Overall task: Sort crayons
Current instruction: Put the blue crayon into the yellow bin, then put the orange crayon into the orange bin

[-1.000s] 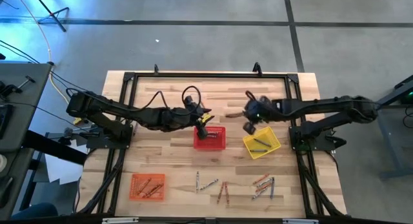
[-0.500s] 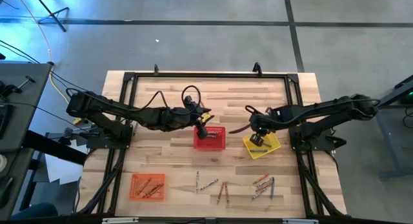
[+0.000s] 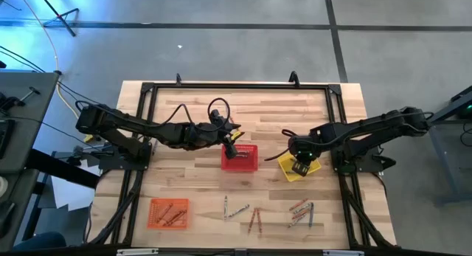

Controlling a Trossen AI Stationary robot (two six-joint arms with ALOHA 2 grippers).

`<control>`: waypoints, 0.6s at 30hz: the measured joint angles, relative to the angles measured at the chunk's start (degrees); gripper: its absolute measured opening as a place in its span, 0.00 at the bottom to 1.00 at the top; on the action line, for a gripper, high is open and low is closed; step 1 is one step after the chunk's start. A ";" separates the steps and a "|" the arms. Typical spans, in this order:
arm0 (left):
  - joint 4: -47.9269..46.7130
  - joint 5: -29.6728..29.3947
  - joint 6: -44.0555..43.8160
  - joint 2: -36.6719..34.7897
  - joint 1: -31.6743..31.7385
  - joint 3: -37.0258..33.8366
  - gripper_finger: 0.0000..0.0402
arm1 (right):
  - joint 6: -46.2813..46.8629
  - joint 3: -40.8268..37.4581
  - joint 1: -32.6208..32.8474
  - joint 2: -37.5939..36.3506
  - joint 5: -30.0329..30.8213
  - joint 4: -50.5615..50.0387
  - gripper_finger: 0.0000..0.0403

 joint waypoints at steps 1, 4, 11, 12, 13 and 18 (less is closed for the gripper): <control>0.00 0.00 0.00 0.00 0.00 0.00 0.32 | 0.25 0.00 -0.01 0.00 -0.01 -0.07 0.06; -0.04 -0.02 0.02 0.00 0.00 0.00 0.32 | 1.11 0.00 -0.02 0.00 -0.03 -0.22 0.12; -2.84 -0.01 -0.47 0.00 0.00 0.00 0.32 | 1.34 0.00 -0.04 0.02 -0.08 -0.18 0.24; -3.31 -0.02 -1.03 0.00 0.00 0.00 0.32 | 1.83 0.00 -0.06 0.01 -0.08 -0.18 0.25; -3.80 -0.02 -1.44 0.00 0.00 0.00 0.32 | 2.56 0.00 -0.15 0.02 -0.10 -0.18 0.26; -6.10 -0.83 -2.17 0.00 0.40 0.00 0.32 | 3.53 1.34 -0.24 0.03 -0.37 -0.73 0.27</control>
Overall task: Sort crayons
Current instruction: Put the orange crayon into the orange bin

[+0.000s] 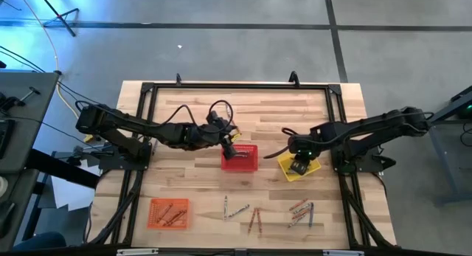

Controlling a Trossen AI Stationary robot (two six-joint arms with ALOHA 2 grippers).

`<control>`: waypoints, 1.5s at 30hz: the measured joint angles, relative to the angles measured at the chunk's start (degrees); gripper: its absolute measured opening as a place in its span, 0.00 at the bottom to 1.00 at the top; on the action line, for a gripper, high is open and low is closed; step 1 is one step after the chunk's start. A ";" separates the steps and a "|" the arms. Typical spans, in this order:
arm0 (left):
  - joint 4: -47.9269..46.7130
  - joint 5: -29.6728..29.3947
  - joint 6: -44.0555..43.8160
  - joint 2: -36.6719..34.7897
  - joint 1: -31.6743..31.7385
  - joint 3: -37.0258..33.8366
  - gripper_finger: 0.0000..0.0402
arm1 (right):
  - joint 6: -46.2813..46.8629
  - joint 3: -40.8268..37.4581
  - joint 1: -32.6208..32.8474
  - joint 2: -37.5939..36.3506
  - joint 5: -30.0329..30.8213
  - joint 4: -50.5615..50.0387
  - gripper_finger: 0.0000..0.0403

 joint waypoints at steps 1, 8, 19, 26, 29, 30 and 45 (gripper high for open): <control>-0.75 -0.23 -0.61 -0.02 0.21 0.00 0.32 | -0.30 0.89 0.00 -0.01 0.02 0.09 0.27; -17.84 -1.83 -6.89 -0.02 2.64 0.00 0.32 | -9.41 9.24 0.00 -0.01 7.56 1.35 0.27; -29.91 -2.56 -13.33 -0.02 9.16 0.00 0.32 | -30.71 8.16 -6.73 1.03 25.15 21.10 0.27; -30.05 -2.40 -11.59 -0.03 10.99 0.00 0.32 | -41.35 5.43 -17.93 10.57 12.57 38.13 0.27; -30.60 -2.36 -10.77 -0.04 11.64 0.00 0.32 | -46.03 5.43 -21.06 16.07 7.92 45.76 0.27; -30.97 -2.31 -10.79 -0.02 11.80 0.00 0.32 | -47.32 5.49 -21.88 17.97 6.40 47.88 0.27; -54.24 -7.01 -20.16 -0.03 13.11 0.00 0.32 | -49.67 27.96 -25.38 43.59 1.63 38.97 0.27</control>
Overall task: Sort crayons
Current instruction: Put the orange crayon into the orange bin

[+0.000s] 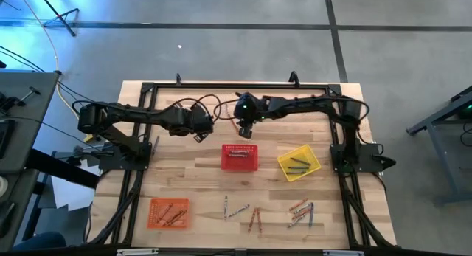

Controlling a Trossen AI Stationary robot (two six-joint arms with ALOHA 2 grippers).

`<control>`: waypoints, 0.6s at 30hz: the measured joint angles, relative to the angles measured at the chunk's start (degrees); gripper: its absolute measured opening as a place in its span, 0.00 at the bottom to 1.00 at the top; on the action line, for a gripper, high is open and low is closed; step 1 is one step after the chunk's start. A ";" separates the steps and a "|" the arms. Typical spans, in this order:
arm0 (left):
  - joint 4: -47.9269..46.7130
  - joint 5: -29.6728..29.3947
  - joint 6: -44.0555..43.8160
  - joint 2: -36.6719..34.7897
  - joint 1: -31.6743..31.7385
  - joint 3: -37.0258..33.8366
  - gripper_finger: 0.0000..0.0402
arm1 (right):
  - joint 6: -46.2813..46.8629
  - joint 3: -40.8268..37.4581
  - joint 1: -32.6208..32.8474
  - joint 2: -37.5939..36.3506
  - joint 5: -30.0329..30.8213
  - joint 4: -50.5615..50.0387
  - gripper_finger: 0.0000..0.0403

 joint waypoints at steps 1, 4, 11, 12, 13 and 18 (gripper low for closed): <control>-2.10 -0.67 -0.91 -0.01 0.00 0.00 0.32 | 0.91 1.25 -0.17 1.14 -0.12 -1.50 0.27; -8.09 -2.39 -3.60 -0.01 0.00 0.00 0.32 | 3.60 4.34 -0.93 4.10 -1.34 -5.02 0.27; -17.41 -4.53 -7.56 -0.04 -0.07 0.00 0.32 | 8.93 6.71 -1.65 6.67 -5.05 -5.48 0.27; -18.19 -4.57 -7.59 -0.04 -0.07 0.00 0.32 | 10.01 6.68 -1.64 6.83 -5.08 -5.55 0.27; -18.92 -4.61 -7.60 -0.04 -0.07 0.00 0.32 | 10.84 6.65 -1.64 6.99 -5.10 -5.59 0.27; -20.14 -5.65 -7.04 -0.04 -0.07 0.00 0.32 | 13.74 6.65 -1.61 7.11 -5.06 -5.99 0.27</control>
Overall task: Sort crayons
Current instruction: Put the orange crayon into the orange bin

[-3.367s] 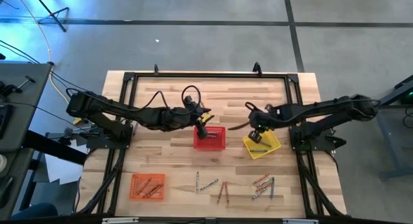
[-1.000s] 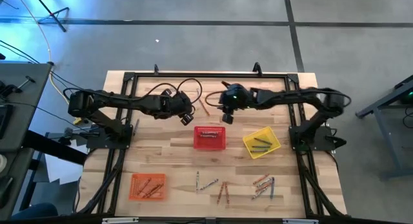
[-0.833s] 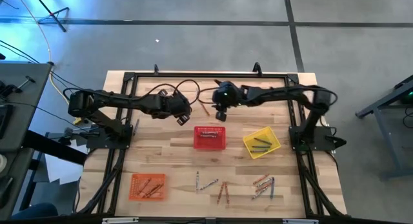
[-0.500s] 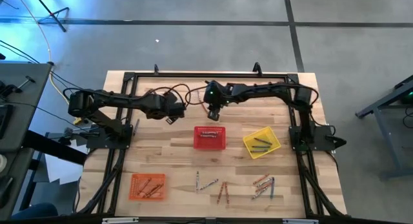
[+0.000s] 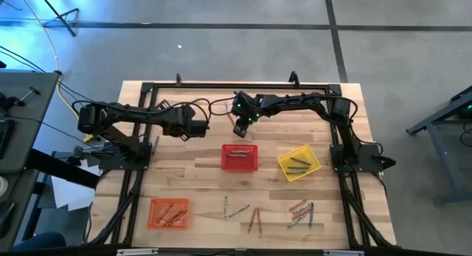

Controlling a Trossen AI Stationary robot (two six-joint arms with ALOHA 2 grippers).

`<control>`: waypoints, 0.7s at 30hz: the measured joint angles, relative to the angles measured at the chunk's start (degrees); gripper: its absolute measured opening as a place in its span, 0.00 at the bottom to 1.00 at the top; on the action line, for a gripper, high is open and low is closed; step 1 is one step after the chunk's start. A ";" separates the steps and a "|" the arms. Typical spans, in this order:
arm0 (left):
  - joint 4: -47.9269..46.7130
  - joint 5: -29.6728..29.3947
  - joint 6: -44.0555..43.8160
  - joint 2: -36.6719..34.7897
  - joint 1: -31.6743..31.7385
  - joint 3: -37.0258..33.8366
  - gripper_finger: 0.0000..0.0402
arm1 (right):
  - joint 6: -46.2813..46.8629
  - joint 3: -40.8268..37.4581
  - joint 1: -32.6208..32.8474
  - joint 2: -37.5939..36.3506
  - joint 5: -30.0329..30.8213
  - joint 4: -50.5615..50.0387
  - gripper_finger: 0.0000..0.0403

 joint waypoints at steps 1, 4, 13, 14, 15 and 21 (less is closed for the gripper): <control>-0.09 -0.27 0.38 0.00 0.00 0.00 0.32 | 0.76 -0.02 0.00 0.00 0.04 0.00 0.27; -0.19 -0.64 0.41 0.02 0.00 0.00 0.32 | 3.34 -0.02 0.07 0.00 1.35 0.00 0.27; -1.90 -1.89 0.56 0.00 0.00 0.00 0.32 | 7.11 -0.09 1.28 0.00 4.00 1.28 0.27; -2.19 -1.89 0.56 0.00 0.00 0.00 0.32 | 7.58 -0.09 1.33 0.00 4.15 1.37 0.27; -2.31 -1.89 0.54 0.00 0.00 0.00 0.32 | 7.81 -0.09 1.33 0.00 4.24 1.57 0.27; -2.32 -1.89 1.69 0.00 0.00 0.00 0.32 | 10.54 -0.14 1.42 1.00 5.48 1.56 0.27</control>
